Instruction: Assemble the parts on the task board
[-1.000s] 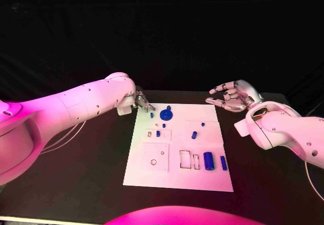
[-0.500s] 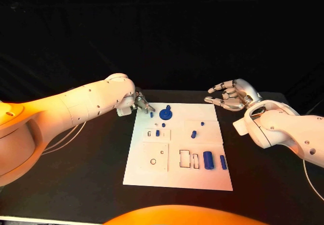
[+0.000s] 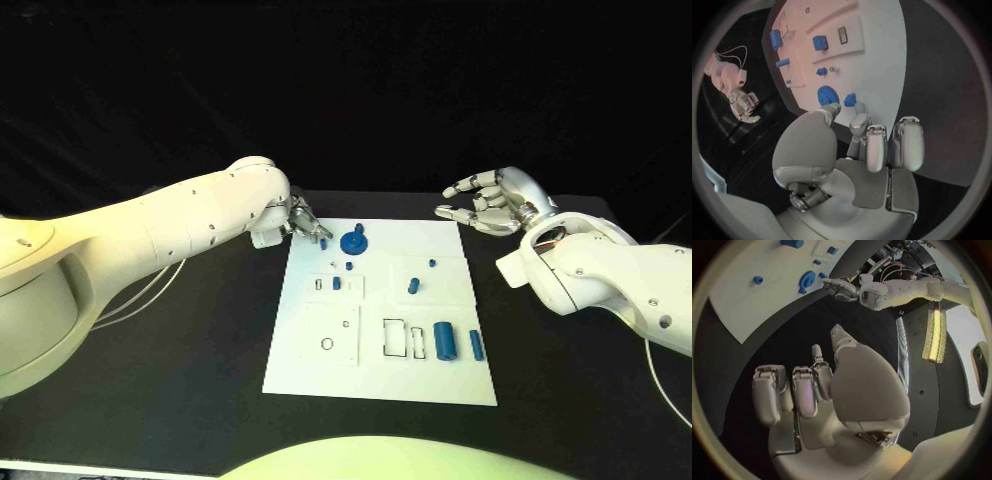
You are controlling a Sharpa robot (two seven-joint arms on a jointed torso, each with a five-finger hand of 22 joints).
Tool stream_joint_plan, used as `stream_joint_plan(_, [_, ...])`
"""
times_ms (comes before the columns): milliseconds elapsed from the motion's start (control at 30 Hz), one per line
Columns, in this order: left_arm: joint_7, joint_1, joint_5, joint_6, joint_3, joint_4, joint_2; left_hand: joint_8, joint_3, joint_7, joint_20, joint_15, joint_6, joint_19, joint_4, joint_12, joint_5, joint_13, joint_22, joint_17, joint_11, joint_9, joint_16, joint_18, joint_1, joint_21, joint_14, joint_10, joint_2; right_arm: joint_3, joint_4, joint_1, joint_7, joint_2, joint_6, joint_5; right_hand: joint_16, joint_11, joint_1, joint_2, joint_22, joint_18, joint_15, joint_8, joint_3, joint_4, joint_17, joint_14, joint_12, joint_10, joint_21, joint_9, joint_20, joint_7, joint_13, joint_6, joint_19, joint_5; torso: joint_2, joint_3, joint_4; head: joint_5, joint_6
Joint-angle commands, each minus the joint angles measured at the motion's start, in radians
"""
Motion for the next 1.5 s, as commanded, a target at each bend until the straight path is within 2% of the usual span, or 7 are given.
stream_joint_plan(33, [0.013,0.000,0.012,0.020,0.000,0.000,0.004,-0.004,0.005,0.000,0.004,0.006,0.010,0.000,-0.004,0.005,-0.006,0.002,0.050,0.217,-0.001,-0.002,0.003,0.007,0.017,-0.002,0.091,0.002,0.002,0.000,0.000,0.000,0.007,0.002,0.008,-0.003,-0.004,0.000,-0.007,0.000,0.217,0.006,-0.003,0.004,-0.001,0.004,0.145,0.075,-0.004,-0.009,-0.005,0.000,-0.001,0.001,0.114,-0.006,0.061,0.004,0.000,0.0001,-0.0002,0.001,-0.002])
stream_joint_plan(367, [0.015,0.000,0.022,0.038,-0.003,-0.003,0.006,-0.004,0.021,-0.007,0.000,0.001,0.023,0.001,-0.008,0.010,-0.005,0.004,0.052,0.221,-0.007,-0.005,0.005,0.006,0.067,-0.002,0.093,0.007,0.017,0.000,-0.001,0.000,0.007,0.004,0.008,-0.003,-0.004,0.000,-0.007,0.000,0.217,0.006,-0.003,0.005,-0.001,0.004,0.144,0.075,-0.004,-0.009,-0.006,0.000,-0.002,0.001,0.114,-0.006,0.061,0.004,0.000,0.0000,0.0001,0.000,-0.005])
stream_joint_plan(867, [0.015,0.000,0.026,0.036,-0.006,-0.013,0.010,-0.004,0.022,-0.007,0.000,0.001,0.024,0.002,-0.007,0.012,-0.006,0.006,0.053,0.223,-0.007,-0.006,0.006,0.006,0.071,-0.001,0.093,0.009,0.018,0.000,0.000,0.000,0.007,0.004,0.008,-0.004,-0.004,0.000,-0.007,0.000,0.217,0.006,-0.003,0.005,-0.001,0.004,0.144,0.075,-0.004,-0.009,-0.006,0.000,-0.002,0.001,0.114,-0.006,0.061,0.004,0.000,0.0002,-0.0008,-0.002,-0.004])
stream_joint_plan(1067, [0.019,0.000,0.036,0.033,-0.006,-0.016,0.011,-0.007,0.047,-0.011,-0.003,-0.002,0.027,0.002,-0.012,0.012,-0.007,0.004,0.054,0.223,-0.011,-0.009,0.006,0.006,0.110,-0.001,0.093,0.010,0.037,0.000,0.000,0.000,0.007,0.004,0.008,-0.004,-0.004,-0.001,-0.005,0.001,0.217,0.006,-0.004,0.006,-0.001,0.004,0.145,0.075,-0.003,-0.008,-0.006,0.000,-0.002,0.001,0.115,-0.006,0.061,0.004,0.000,0.0001,-0.0003,-0.002,-0.004])
stream_joint_plan(1200, [0.024,0.000,0.049,0.031,-0.006,-0.018,0.011,-0.009,0.119,-0.014,-0.006,-0.006,0.021,0.002,-0.043,0.009,-0.005,-0.001,0.055,0.224,-0.014,-0.009,0.006,0.006,0.185,-0.002,0.094,0.009,0.053,0.000,-0.001,0.000,0.006,0.004,0.009,-0.004,-0.004,-0.001,-0.005,0.001,0.217,0.006,-0.004,0.006,-0.001,0.004,0.145,0.075,-0.003,-0.008,-0.006,0.000,-0.002,0.001,0.115,-0.006,0.061,0.004,-0.001,-0.0001,0.0001,-0.001,-0.005])
stream_joint_plan(1333, [0.030,0.000,0.064,0.026,-0.006,-0.019,0.010,0.000,0.238,-0.007,-0.005,-0.004,0.009,0.002,-0.095,0.006,-0.002,-0.007,0.057,0.225,-0.011,0.003,0.007,0.006,0.225,-0.002,0.094,0.011,0.046,0.000,-0.001,0.000,0.005,0.004,0.011,-0.004,-0.004,-0.001,-0.005,0.001,0.217,0.006,-0.004,0.006,-0.001,0.004,0.145,0.075,-0.003,-0.008,-0.006,0.000,-0.002,0.001,0.115,-0.006,0.061,0.004,-0.001,-0.0002,0.0001,0.001,-0.005])
stream_joint_plan(1500, [0.037,0.000,0.082,0.009,-0.006,-0.016,0.004,0.029,0.413,-0.004,-0.002,0.001,0.011,0.007,-0.168,0.010,0.006,-0.007,0.066,0.223,-0.008,0.030,0.006,0.005,0.165,0.002,0.094,0.024,0.019,0.000,-0.002,0.000,0.004,0.004,0.014,-0.004,-0.004,-0.001,-0.005,0.002,0.217,0.006,-0.004,0.008,-0.001,0.004,0.145,0.075,-0.002,-0.007,-0.005,0.000,-0.002,0.001,0.116,-0.006,0.061,0.004,-0.002,-0.0002,0.0013,0.002,-0.007])
